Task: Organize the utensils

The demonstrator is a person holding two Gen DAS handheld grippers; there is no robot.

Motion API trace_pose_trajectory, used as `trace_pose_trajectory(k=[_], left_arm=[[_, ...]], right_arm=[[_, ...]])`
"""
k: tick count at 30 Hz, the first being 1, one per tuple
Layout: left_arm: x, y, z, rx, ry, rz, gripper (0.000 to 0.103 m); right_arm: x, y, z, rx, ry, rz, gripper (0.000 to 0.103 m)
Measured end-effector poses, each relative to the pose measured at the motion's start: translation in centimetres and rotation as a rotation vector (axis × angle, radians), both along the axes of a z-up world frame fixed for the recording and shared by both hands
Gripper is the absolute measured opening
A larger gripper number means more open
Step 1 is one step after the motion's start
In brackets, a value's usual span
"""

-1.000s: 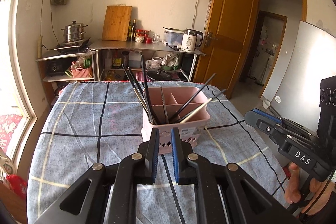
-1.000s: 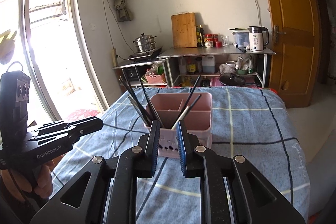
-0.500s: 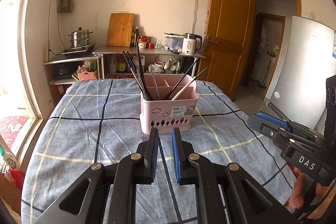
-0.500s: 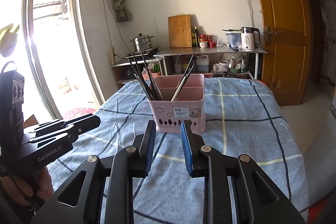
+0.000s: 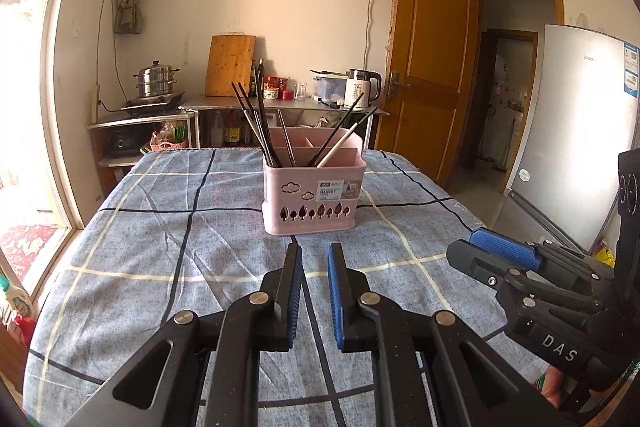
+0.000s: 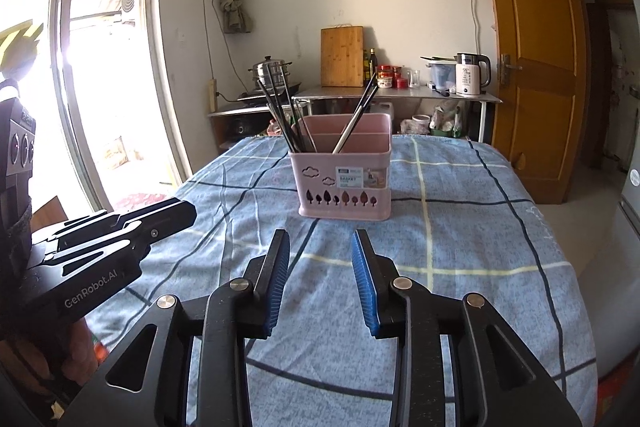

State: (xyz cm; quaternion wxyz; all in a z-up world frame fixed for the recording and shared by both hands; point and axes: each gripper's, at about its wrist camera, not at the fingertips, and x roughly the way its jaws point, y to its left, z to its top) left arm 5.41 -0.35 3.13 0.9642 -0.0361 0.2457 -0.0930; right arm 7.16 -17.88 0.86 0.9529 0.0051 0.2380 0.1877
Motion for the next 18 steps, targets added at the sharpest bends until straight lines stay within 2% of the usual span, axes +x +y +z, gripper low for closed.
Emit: trace_pose_trajectory(k=[8, 18], left_arm=[[-0.6, -0.4, -2.0, 0.019, 0.001, 0.009, 0.012], [-1.3, -0.4, -3.1, 0.025, -0.016, 0.018, 0.012]], right_arm=[[-0.5, -0.2, -1.7, -0.001, 0.002, -0.024, 0.034], [-1.3, 0.0, -2.2, -0.016, -0.019, -0.038, 0.034]])
